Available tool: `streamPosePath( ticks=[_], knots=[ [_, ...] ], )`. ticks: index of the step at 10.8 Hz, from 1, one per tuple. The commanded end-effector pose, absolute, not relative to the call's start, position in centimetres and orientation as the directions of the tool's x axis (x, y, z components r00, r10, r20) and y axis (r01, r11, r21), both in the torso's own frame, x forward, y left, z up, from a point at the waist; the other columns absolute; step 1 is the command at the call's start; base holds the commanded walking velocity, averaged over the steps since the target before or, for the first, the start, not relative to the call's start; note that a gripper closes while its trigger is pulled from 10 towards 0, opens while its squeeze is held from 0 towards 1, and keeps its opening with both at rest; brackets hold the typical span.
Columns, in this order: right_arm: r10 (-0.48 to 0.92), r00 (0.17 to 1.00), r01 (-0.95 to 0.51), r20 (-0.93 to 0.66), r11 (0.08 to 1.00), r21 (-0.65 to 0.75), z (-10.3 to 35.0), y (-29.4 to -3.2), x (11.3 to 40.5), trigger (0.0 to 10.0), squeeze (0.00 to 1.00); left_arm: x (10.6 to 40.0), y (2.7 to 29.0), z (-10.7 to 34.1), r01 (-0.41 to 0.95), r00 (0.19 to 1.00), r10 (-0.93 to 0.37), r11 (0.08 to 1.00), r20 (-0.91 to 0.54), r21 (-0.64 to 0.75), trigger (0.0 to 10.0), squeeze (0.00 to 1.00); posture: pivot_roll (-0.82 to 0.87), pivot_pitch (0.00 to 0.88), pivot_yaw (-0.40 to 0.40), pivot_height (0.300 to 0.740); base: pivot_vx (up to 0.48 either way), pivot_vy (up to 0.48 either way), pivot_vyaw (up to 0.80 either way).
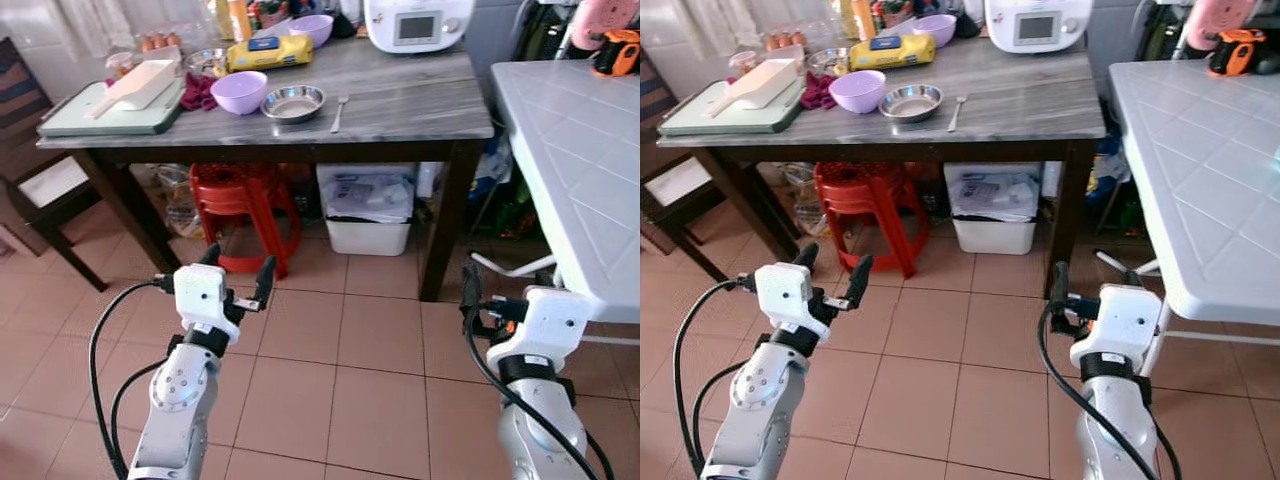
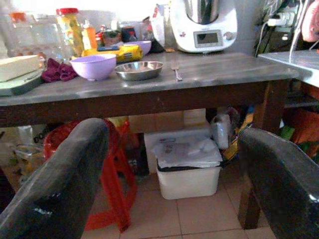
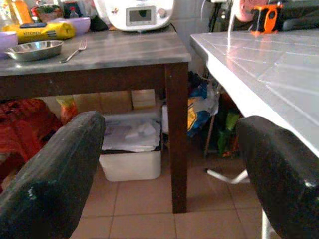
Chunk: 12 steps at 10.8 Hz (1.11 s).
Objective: Setting the table
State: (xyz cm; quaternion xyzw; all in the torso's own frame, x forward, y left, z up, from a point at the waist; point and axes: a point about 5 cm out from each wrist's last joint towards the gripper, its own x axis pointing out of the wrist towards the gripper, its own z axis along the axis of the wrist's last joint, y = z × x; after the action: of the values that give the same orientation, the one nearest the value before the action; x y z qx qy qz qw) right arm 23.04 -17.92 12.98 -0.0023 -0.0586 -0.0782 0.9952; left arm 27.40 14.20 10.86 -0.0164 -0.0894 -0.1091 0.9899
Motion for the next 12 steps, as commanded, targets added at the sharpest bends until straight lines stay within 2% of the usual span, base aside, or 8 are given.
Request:
streamPosePath(
  ticks=[1, 2, 6, 9, 12],
  knots=[
    [-0.125, 0.987, 0.124, 0.104, 0.992, 0.009, 12.76, -17.43, 22.89, 10.0, 0.00, 27.52, 14.58, 10.80, 0.201, 0.964, -0.199, 0.980, 0.179, 0.004, 10.0, 0.00, -0.11, 0.076, 0.140, 0.740, 0.000, 0.000, 0.00],
    [-0.125, 0.988, 0.125, 0.089, 0.992, 0.005, 12.50, -17.25, 22.76, 10.0, 0.00, 27.54, 14.44, 10.67, 0.221, 0.962, -0.217, 0.975, 0.163, -0.006, 10.0, 0.00, -0.11, 0.078, 0.140, 0.740, 0.000, 0.000, 0.00],
    [-0.126, 0.990, 0.124, 0.067, 0.992, 0.034, 12.26, -17.25, 22.90, 10.0, 0.00, 27.70, 14.14, 10.59, 0.246, 0.959, -0.240, 0.969, 0.153, -0.021, 10.0, 0.00, -0.11, 0.080, 0.141, 0.740, 0.000, -0.342, 0.00],
    [-0.122, 0.990, 0.119, 0.072, 0.992, 0.039, 12.30, -17.13, 22.96, 10.0, 0.00, 27.72, 13.99, 10.59, 0.263, 0.955, -0.257, 0.964, 0.151, -0.024, 10.0, 0.00, -0.11, 0.081, 0.144, 0.740, 0.000, -0.412, -0.67],
    [-0.122, 0.990, 0.120, 0.067, 0.992, 0.038, 12.15, -17.13, 23.01, 10.0, 0.00, 27.81, 14.00, 10.66, 0.271, 0.952, -0.265, 0.962, 0.151, -0.020, 10.0, 0.00, -0.11, 0.081, 0.150, 0.740, 0.000, -0.416, 0.00]
  ],
)
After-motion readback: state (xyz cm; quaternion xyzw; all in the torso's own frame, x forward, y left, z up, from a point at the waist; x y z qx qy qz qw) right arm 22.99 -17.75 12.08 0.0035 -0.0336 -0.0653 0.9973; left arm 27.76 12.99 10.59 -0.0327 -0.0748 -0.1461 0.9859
